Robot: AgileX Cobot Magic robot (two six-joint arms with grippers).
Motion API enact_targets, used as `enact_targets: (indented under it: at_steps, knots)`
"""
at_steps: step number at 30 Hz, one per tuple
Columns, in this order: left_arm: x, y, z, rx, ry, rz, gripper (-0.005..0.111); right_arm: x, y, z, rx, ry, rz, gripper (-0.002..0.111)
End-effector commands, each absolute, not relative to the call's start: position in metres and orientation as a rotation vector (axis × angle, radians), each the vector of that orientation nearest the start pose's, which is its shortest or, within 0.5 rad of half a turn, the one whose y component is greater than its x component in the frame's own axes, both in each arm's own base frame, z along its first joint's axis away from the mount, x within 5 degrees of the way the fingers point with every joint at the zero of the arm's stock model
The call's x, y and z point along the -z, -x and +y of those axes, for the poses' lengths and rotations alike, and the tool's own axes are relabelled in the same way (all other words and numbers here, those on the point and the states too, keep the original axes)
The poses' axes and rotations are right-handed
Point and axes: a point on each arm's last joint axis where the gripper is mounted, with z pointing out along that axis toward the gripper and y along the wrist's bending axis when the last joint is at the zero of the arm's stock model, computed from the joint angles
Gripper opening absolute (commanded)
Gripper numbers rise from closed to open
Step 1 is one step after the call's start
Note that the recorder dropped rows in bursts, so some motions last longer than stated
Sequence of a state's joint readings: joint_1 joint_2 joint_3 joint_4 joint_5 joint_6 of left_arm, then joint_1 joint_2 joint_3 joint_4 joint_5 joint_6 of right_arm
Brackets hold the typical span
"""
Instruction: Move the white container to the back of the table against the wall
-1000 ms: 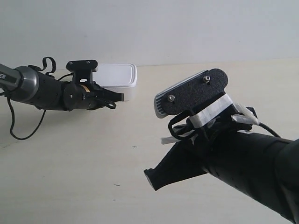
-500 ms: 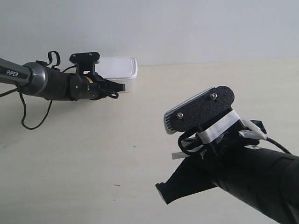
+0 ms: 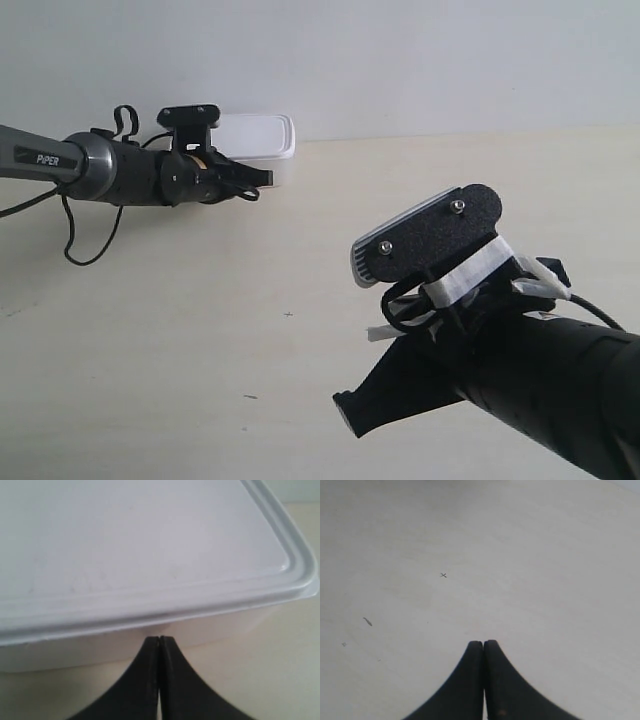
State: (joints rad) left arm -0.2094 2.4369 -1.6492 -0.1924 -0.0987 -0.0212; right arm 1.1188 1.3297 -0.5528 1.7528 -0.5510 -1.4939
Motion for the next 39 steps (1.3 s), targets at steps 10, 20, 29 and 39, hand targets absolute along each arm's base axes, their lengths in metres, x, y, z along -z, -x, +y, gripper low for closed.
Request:
enact_targets:
  at_steps: [10,20,29,39]
  knots:
    - [-0.071,-0.521,-0.109,0.214,-0.003,2.169,0.000,-0.210,-0.142,0.188,-0.121,0.670,2.123,0.000]
    - [-0.072,-0.526,-0.093,0.195,0.031,2.143,0.000,-0.206,-0.141,0.185,-0.114,0.660,2.138,0.000]
    - [-0.073,-0.527,-0.089,0.186,0.033,2.126,0.000,-0.205,-0.141,0.185,-0.114,0.659,2.139,0.000]
    - [-0.070,-0.525,-0.091,0.175,-0.003,2.160,0.000,-0.205,-0.142,0.181,-0.067,0.638,2.136,0.000]
